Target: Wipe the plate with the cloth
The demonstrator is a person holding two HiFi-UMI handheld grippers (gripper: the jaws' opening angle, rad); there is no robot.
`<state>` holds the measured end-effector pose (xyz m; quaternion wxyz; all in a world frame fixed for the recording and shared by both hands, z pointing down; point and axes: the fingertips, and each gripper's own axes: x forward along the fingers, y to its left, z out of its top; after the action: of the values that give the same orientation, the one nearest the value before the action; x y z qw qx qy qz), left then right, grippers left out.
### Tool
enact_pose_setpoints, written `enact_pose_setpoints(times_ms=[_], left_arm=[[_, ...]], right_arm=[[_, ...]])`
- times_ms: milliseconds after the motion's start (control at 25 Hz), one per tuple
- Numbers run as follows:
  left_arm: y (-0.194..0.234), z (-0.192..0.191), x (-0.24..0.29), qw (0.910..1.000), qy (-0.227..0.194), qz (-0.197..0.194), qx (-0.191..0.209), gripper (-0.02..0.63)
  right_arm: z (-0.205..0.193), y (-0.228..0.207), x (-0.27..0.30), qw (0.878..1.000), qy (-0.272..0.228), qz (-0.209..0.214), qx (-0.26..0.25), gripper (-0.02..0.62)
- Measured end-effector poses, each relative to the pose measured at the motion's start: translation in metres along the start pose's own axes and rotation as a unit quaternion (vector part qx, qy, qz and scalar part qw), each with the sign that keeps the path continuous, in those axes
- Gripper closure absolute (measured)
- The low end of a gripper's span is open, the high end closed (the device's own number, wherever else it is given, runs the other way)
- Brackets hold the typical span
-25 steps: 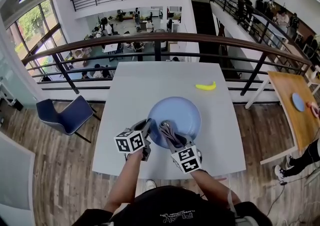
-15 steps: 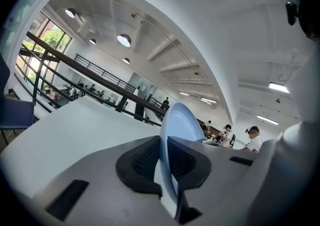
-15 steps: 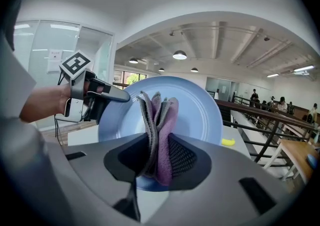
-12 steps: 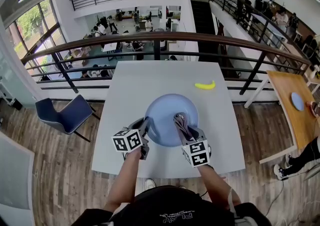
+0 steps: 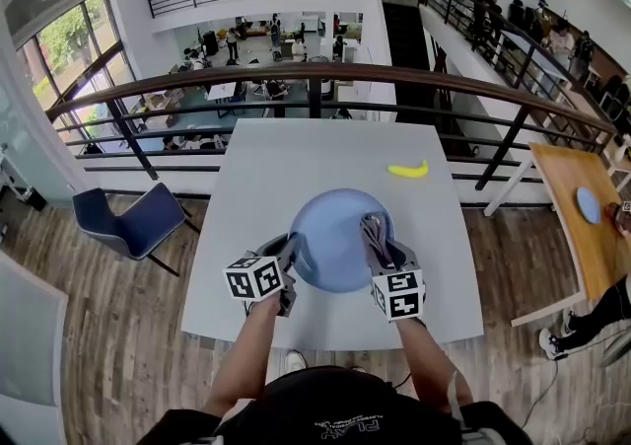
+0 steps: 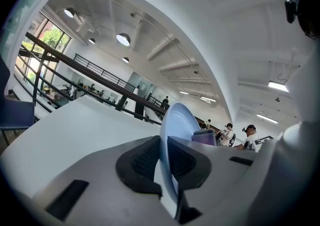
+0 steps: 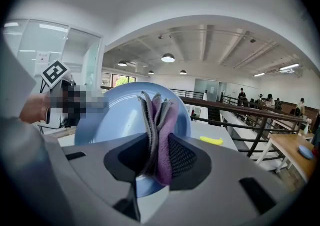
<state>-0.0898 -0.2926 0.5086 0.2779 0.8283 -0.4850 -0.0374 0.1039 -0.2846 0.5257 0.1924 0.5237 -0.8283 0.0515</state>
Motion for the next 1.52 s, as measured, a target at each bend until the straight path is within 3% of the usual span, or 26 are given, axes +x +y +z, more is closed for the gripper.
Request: enact_pose_setpoints(times_ms=[680,1000,1520], left_arm=[[0.009,-0.013,-0.005,0.9998,0.006,0.016,-0.009,0.575],[0.022,-0.036,-0.001,0.9979,0.022,0.02,-0.057,0.575],[0.041,-0.091,0.008,0.9936,0.083,0.045,-0.062,0.575]], right_arm=[[0.002,0.011,-0.008,1.0,-0.014,0.021,0.011,0.479],[-0.003,0.019,-0.011,0.999,-0.012,0.03,0.012,0.479],[-0.032,0.006,-0.007,0.999,0.012,0.011,0.03,0.479]])
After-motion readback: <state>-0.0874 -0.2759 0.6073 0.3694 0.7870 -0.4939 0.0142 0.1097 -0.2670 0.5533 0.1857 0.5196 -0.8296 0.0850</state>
